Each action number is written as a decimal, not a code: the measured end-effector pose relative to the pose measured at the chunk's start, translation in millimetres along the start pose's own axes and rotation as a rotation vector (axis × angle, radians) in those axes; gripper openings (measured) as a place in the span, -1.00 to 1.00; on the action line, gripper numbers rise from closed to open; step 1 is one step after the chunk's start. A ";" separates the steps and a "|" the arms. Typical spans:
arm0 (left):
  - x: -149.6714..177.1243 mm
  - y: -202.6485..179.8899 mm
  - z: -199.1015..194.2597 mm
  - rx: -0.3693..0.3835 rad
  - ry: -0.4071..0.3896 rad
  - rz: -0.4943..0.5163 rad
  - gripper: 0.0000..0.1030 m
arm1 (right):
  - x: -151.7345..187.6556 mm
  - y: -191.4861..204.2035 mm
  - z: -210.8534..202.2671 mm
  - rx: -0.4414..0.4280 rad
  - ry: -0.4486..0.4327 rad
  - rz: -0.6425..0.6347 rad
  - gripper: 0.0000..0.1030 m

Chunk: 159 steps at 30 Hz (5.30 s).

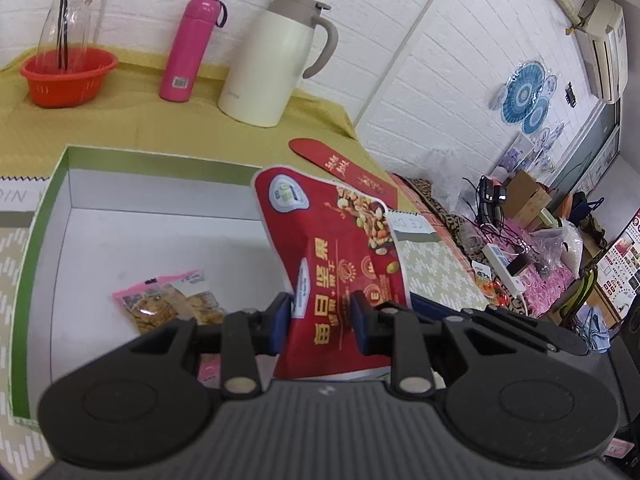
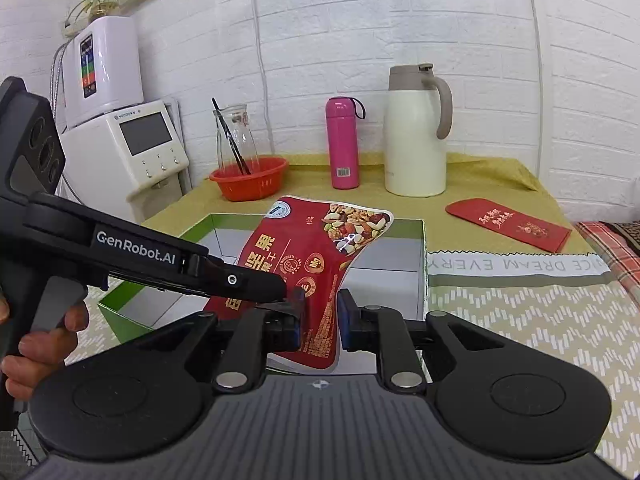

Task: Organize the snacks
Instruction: 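Lower the red nut bag into the green box and release it, then reach to the brown meat bag and grasp it with the left tool, then lower the brown meat bag into the green box, release, withdraw, then grasp the orange-edged brown packet with left tool while right tool grasps the cracker pack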

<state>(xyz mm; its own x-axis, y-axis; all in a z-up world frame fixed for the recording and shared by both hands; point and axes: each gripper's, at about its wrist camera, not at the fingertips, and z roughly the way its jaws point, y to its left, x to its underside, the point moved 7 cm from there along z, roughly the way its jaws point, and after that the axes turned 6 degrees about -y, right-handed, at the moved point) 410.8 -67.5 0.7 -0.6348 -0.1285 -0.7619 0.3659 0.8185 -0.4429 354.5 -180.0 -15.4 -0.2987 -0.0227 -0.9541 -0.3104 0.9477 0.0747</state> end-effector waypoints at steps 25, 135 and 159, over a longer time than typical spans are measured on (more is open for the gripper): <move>9.5 6.1 -59.9 -0.247 -0.064 0.078 0.88 | -4.4 11.6 -42.4 -0.002 -0.074 -0.088 1.00; -16.9 93.6 -45.7 -0.186 -0.131 -0.056 0.31 | 12.3 36.2 79.3 -0.029 0.142 -0.017 1.00; 17.8 23.9 -112.9 -0.209 -0.181 0.013 0.82 | 3.6 55.0 -52.3 -0.038 -0.093 -0.046 1.00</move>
<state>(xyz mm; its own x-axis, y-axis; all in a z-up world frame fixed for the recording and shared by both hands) 331.4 12.9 29.9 -0.4921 -0.1998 -0.8473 0.2128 0.9162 -0.3396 289.2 -144.6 0.5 -0.1989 -0.0348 -0.9794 -0.3568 0.9333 0.0393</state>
